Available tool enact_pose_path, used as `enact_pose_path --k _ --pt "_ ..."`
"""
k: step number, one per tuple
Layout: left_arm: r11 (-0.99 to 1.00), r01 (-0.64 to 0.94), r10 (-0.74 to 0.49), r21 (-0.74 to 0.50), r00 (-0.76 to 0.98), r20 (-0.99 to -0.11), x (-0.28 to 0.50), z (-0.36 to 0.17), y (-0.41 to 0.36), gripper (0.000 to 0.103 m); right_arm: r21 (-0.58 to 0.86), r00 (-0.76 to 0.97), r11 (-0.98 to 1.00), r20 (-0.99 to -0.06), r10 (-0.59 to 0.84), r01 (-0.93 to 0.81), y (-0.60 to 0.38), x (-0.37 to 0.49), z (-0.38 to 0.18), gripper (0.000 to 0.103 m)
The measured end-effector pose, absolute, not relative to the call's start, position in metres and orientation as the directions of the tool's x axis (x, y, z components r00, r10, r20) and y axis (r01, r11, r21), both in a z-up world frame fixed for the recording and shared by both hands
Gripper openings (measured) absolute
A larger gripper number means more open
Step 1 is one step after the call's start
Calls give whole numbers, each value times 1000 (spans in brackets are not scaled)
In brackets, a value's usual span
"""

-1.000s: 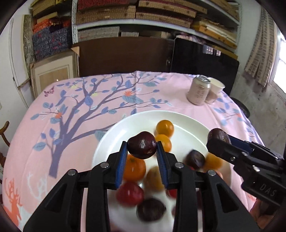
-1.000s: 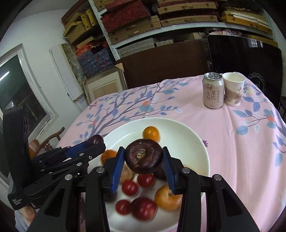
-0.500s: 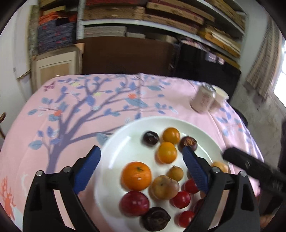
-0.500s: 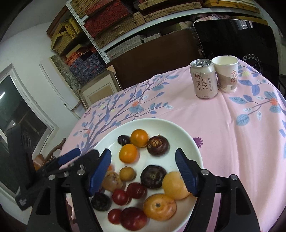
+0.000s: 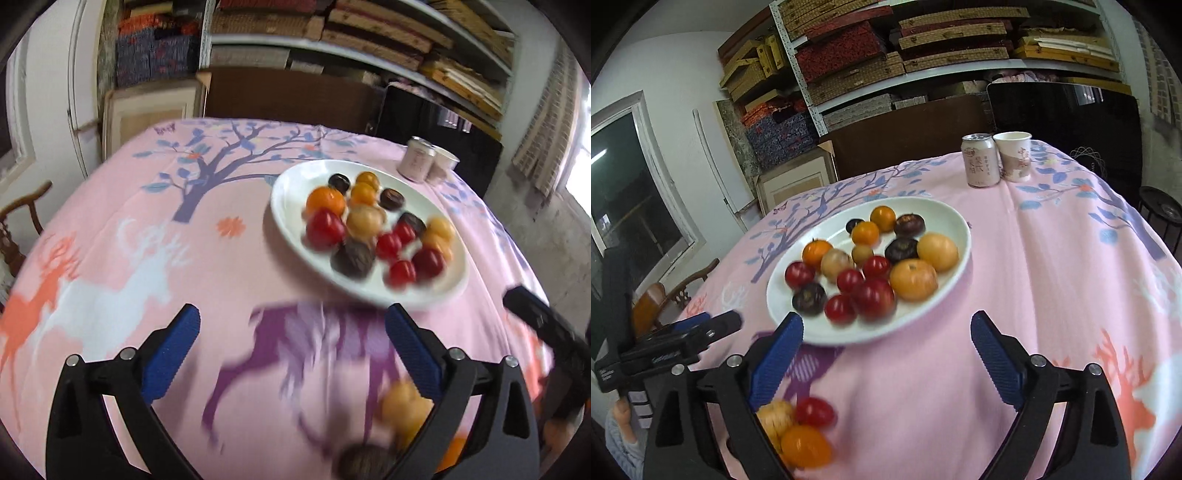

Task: Organize fruits
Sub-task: 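Grasp a large dark plum with the left tool while the right tool grasps a large orange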

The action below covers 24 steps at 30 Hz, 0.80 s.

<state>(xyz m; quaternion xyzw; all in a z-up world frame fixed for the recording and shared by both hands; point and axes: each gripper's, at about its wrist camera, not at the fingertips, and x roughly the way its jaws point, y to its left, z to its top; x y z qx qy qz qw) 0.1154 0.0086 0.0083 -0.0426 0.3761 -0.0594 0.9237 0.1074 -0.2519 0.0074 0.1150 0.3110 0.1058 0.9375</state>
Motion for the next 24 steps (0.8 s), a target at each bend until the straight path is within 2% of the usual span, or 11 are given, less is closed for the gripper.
enact_pose_path --k 4,9,14,19,24 --pt "989 127 -148 -82 710 -689 61 -2 5 98 361 786 927 -544 294 -97 -270 89 0 100" --pt "983 179 -93 48 700 -708 35 -14 -13 98 445 784 893 -529 326 -71 -284 79 -6 100" --pt "968 247 -142 40 676 -723 33 -16 -20 98 476 765 878 -543 345 -58 -287 82 -12 100" --pt "957 284 -136 52 600 -788 42 -30 -28 99 493 753 869 -553 356 -49 -288 85 -14 100" --pt "955 291 -130 50 566 -814 47 -37 -30 99 491 751 870 -555 358 -52 -288 85 -14 100"
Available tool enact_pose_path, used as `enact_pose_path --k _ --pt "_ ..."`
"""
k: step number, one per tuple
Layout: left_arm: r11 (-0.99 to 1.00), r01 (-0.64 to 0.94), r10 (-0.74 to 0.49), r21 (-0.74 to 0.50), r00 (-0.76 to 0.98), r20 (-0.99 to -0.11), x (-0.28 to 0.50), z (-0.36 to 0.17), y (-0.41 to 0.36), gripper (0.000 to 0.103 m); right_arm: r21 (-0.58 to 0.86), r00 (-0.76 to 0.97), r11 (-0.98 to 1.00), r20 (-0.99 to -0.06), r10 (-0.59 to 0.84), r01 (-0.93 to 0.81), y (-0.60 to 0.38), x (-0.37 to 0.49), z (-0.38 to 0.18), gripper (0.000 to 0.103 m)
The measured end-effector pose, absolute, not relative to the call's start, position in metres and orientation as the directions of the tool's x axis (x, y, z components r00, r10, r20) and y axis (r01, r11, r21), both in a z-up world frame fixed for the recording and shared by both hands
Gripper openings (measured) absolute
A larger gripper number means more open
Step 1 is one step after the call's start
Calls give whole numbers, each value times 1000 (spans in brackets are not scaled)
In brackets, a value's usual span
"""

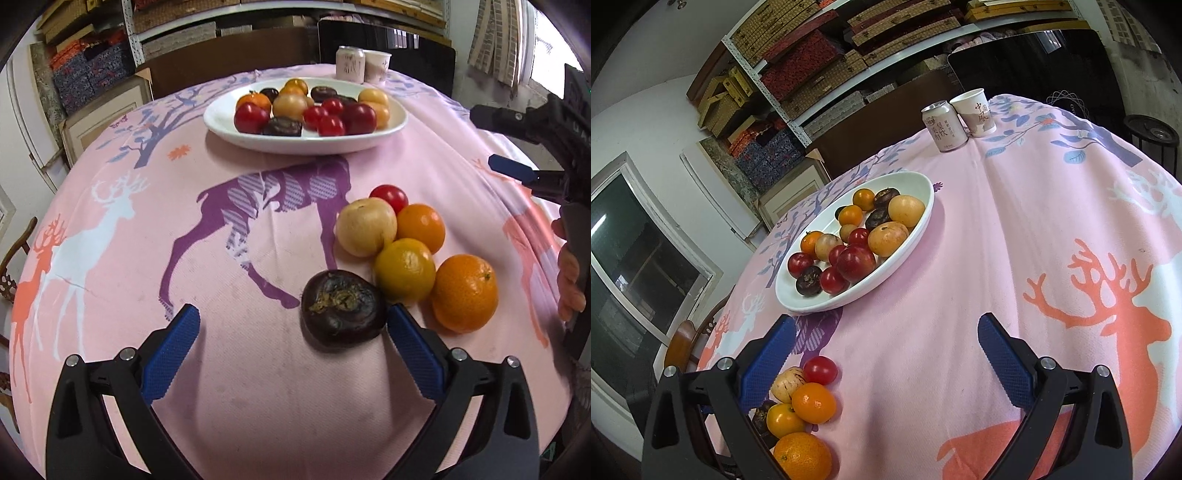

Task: Organize fruits
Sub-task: 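Grasp a large dark plum with the left tool while the right tool grasps a large orange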

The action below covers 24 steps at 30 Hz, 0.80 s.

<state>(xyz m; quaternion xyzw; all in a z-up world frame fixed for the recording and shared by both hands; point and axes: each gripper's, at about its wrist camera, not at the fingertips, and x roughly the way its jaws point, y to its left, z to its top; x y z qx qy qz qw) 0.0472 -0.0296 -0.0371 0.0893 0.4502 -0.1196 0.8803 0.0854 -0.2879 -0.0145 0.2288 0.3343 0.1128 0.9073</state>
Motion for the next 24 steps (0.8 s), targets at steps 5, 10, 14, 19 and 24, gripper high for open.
enact_pose_path --k 5,10,14,19,24 --pt "996 85 -72 -27 582 -810 63 -36 18 99 491 750 870 -557 358 -51 -287 86 -16 100" --pt "998 -22 -35 -60 596 -802 64 -34 42 99 491 749 870 -555 362 -57 -287 85 -16 100" --pt "991 131 -66 18 610 -789 58 -29 11 99 471 741 875 -547 389 -112 -276 81 -13 100" --pt "991 125 -109 -44 584 -804 65 -32 19 99 422 705 883 -562 433 -205 -250 61 -13 100" --pt "992 109 -119 -69 570 -813 65 -37 21 99 382 657 879 -589 470 -287 -231 33 -15 99"
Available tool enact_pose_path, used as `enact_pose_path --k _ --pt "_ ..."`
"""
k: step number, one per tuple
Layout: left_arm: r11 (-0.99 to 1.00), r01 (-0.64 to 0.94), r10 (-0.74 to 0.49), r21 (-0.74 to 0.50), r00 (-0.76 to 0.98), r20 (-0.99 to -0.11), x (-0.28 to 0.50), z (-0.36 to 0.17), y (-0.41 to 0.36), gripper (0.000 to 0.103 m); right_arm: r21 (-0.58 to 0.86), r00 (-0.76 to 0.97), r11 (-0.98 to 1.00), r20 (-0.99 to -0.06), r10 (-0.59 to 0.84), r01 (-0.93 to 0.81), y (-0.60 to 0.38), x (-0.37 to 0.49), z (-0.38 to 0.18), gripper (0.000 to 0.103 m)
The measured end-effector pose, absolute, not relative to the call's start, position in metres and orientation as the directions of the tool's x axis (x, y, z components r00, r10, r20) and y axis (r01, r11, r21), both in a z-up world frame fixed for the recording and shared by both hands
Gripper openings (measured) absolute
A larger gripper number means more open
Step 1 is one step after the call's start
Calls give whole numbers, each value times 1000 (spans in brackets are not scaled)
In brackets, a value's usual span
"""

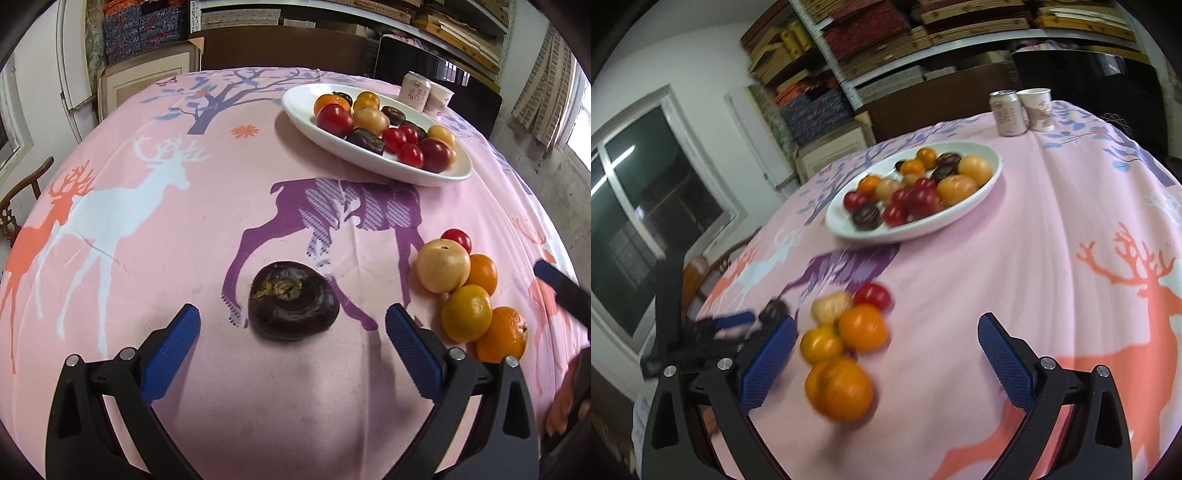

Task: Organize fruits
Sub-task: 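Grasp a large dark plum with the left tool while the right tool grasps a large orange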

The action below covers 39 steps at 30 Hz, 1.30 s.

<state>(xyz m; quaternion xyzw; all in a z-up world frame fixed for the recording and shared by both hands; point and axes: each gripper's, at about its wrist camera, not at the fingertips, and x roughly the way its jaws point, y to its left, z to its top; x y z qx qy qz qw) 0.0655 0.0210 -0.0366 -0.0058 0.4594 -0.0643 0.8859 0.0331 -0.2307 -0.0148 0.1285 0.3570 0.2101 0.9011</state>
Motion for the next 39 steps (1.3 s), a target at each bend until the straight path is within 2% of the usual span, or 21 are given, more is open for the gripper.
enact_pose_path --k 6,12,20,26,36,39 --pt "994 91 -95 -54 553 -828 73 -42 20 99 306 632 899 -639 439 -314 -214 22 -16 99" --pt "996 87 -31 20 546 -838 77 -46 12 99 203 611 924 -701 368 -323 -196 21 -21 99" --pt "996 85 -33 17 546 -837 77 -46 14 99 117 605 936 -735 307 -332 -184 20 -24 98" --pt "996 85 -32 17 544 -838 77 -47 14 99 85 594 936 -753 284 -340 -178 22 -26 85" --pt "996 85 -30 20 545 -838 78 -48 14 99 151 538 910 -764 356 -387 -174 26 -31 50" --pt "996 85 -32 17 547 -837 78 -47 13 99 148 536 907 -765 357 -393 -171 25 -31 48"
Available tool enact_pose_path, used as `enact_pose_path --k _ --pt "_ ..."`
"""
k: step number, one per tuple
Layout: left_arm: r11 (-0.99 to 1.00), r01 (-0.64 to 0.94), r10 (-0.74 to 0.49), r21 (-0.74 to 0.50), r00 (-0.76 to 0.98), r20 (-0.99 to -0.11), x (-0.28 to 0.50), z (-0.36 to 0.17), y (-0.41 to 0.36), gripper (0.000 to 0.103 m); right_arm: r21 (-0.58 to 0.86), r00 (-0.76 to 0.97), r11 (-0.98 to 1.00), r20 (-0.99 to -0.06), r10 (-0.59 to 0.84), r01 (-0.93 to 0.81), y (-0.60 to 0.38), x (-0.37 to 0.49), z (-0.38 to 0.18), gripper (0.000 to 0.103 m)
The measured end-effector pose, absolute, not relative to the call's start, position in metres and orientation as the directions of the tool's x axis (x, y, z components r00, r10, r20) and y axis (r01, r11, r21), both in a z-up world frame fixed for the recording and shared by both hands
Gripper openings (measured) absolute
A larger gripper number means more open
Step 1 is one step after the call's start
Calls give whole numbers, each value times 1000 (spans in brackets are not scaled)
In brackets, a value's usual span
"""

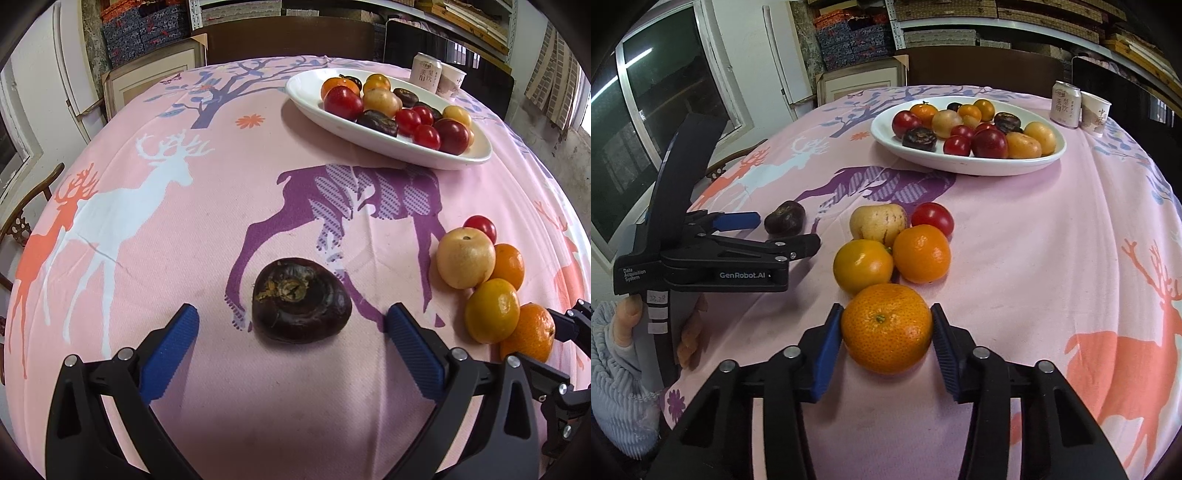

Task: Organize fruits
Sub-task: 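Grasp a large dark plum with the left tool while the right tool grasps a large orange, then carry the plum and orange onto the white plate and open both tools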

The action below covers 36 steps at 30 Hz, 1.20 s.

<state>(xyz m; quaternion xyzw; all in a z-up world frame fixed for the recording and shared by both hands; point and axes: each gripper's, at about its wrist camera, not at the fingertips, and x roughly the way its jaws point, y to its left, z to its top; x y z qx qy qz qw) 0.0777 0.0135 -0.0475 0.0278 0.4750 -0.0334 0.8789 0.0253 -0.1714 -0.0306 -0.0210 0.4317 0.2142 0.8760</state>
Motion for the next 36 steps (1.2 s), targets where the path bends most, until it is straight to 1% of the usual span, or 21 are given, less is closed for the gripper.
enact_pose_path --k 2,3,4,5,7,8,10,11,13,20,23,26,31,34,36 --pt "996 92 -46 7 554 -831 78 -46 14 99 149 535 907 -765 358 -393 -171 26 -31 48" --pt "995 102 -57 1 559 -827 77 -45 13 95 150 536 907 -764 359 -393 -171 25 -30 47" --pt "994 112 -66 -2 567 -821 75 -44 12 81 152 536 907 -763 361 -393 -171 25 -30 47" --pt "993 117 -62 8 578 -814 73 -42 11 74 155 536 906 -762 363 -393 -171 25 -30 47" --pt "992 128 -76 -1 583 -809 72 -40 10 63 163 534 905 -761 369 -393 -172 25 -30 47" --pt "992 128 -79 -5 586 -807 72 -40 11 60 168 533 905 -760 372 -392 -173 25 -30 47" --pt "992 127 -86 -13 589 -804 71 -39 12 49 178 532 903 -757 379 -391 -175 26 -30 47" --pt "992 125 -92 -22 592 -801 70 -38 13 46 182 533 902 -755 383 -391 -176 25 -29 47" --pt "990 132 -116 -46 593 -797 69 -36 15 46 189 537 901 -749 389 -390 -177 25 -29 47" --pt "991 135 -108 -26 648 -754 57 -24 13 46 223 558 893 -714 423 -391 -187 16 -25 47" --pt "987 161 -126 -25 654 -746 61 -16 7 46 237 575 890 -692 436 -390 -194 11 -18 47" --pt "982 185 -110 23 674 -730 77 0 -8 46 228 616 897 -661 428 -379 -205 20 1 47" --pt "976 218 -146 15 700 -699 122 29 -36 46 223 703 923 -600 383 -312 -230 78 41 47" --pt "973 231 -166 1 700 -694 153 33 -54 47 244 732 938 -589 344 -245 -242 132 54 47" --pt "969 247 -179 -4 693 -698 170 28 -66 47 252 728 941 -598 334 -224 -242 163 54 47"
